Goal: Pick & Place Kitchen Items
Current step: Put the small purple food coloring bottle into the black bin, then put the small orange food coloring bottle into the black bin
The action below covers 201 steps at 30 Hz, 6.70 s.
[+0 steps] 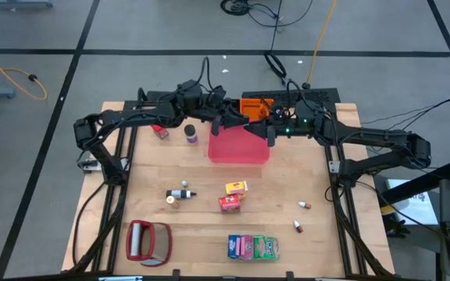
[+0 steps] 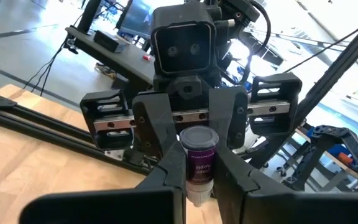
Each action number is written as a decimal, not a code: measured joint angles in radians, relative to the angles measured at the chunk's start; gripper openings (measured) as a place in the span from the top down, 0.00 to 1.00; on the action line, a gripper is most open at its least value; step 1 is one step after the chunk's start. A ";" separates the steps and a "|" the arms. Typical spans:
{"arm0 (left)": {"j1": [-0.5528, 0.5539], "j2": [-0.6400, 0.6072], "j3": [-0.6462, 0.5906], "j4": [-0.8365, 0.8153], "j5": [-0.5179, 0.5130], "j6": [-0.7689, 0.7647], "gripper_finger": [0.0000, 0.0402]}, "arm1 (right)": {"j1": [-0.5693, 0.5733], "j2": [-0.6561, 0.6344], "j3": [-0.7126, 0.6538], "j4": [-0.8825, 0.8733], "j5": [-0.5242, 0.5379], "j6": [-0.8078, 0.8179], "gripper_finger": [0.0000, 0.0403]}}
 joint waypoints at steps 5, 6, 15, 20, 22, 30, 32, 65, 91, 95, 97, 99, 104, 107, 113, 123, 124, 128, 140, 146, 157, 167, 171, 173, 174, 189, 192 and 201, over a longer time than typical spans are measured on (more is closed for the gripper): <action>0.024 -0.002 0.000 0.049 -0.019 -0.013 0.91 | 0.002 0.002 -0.002 -0.060 -0.040 -0.001 0.75; 0.030 -0.002 0.000 0.057 -0.017 -0.018 0.91 | 0.002 0.000 -0.002 -0.078 -0.040 -0.001 0.74; 0.103 -0.002 0.000 -0.042 -0.082 0.033 0.89 | 0.010 0.001 -0.002 -0.183 -0.030 -0.002 0.73; 0.139 -0.002 0.000 -0.181 -0.156 0.130 0.88 | 0.017 0.001 -0.002 -0.182 -0.028 -0.002 0.73; 0.155 -0.002 0.000 -0.232 -0.192 0.163 0.88 | 0.017 0.001 -0.002 -0.180 -0.028 -0.002 0.73; 0.202 -0.002 0.000 -0.364 -0.340 0.253 0.88 | 0.017 0.001 -0.002 -0.178 -0.027 -0.001 0.73; 0.212 -0.002 0.000 -0.388 -0.398 0.274 0.87 | 0.017 0.001 -0.002 -0.178 -0.027 0.001 0.73; 0.226 0.075 0.000 -0.510 -0.674 0.364 0.87 | 0.017 0.001 -0.001 -0.129 -0.022 0.002 0.74; 0.226 0.077 0.000 -0.470 -0.674 0.358 0.61 | 0.017 0.001 -0.001 -0.129 -0.023 0.002 0.74; 0.221 0.077 0.000 -0.486 -0.671 0.358 0.61 | 0.016 0.001 -0.001 -0.140 -0.074 -0.003 0.74; 0.216 0.077 0.000 -0.498 -0.670 0.357 0.61 | 0.016 0.000 -0.001 -0.154 -0.154 -0.010 0.74; 0.208 0.077 0.000 -0.512 -0.664 0.359 0.61 | 0.023 -0.003 -0.001 -0.194 -0.237 -0.014 0.74; 0.189 0.077 0.000 -0.550 -0.660 0.380 0.61 | 0.084 -0.022 -0.001 -0.441 -0.292 -0.054 0.74; 0.181 0.077 0.000 -0.560 -0.660 0.397 0.61 | 0.128 -0.048 -0.001 -0.602 -0.296 -0.058 0.74; 0.174 0.077 0.000 -0.560 -0.660 0.401 0.61 | 0.261 -0.097 -0.001 -0.806 -0.288 0.017 0.75; 0.170 0.077 0.000 -0.559 -0.661 0.400 0.61 | 0.462 -0.107 -0.002 -1.125 -0.308 0.164 0.79; 0.168 0.077 0.000 -0.559 -0.661 0.400 0.61 | 0.476 -0.106 -0.002 -1.169 -0.302 0.166 0.79; 0.163 0.077 0.000 -0.559 -0.661 0.397 0.61 | 0.517 -0.106 -0.002 -1.301 -0.205 0.172 0.77; 0.153 0.077 0.000 -0.559 -0.663 0.385 0.61 | 0.548 -0.106 -0.114 -1.313 -0.103 0.180 0.64; 0.153 0.077 0.000 -0.559 -0.663 0.384 0.61 | 0.547 -0.106 -0.216 -1.196 -0.103 0.189 0.62; 0.153 0.077 0.000 -0.558 -0.663 0.384 0.61 | 0.547 -0.106 -0.357 -1.012 -0.103 0.216 0.63; 0.153 0.077 0.000 -0.559 -0.664 0.389 0.61 | 0.547 -0.104 -0.436 -0.952 -0.105 0.221 0.66; 0.153 0.077 0.000 -0.559 -0.665 0.391 0.61 | 0.562 -0.104 -0.458 -0.893 -0.105 0.238 0.67; 0.153 0.077 0.000 -0.559 -0.665 0.392 0.61 | 0.580 -0.104 -0.468 -0.855 -0.092 0.242 0.67; 0.153 0.077 0.000 -0.559 -0.665 0.392 0.61 | 0.591 -0.104 -0.472 -0.850 -0.075 0.249 0.67; 0.153 0.077 0.000 -0.559 -0.691 0.392 0.61 | 0.631 -0.105 -0.502 -0.816 -0.061 0.353 0.88; 0.153 0.077 0.000 -0.559 -0.690 0.392 0.61 | 0.629 -0.106 -0.499 -0.797 -0.077 0.374 0.88; 0.153 0.077 0.000 -0.558 -0.690 0.389 0.61 | 0.585 -0.110 -0.422 -0.797 -0.076 0.349 0.88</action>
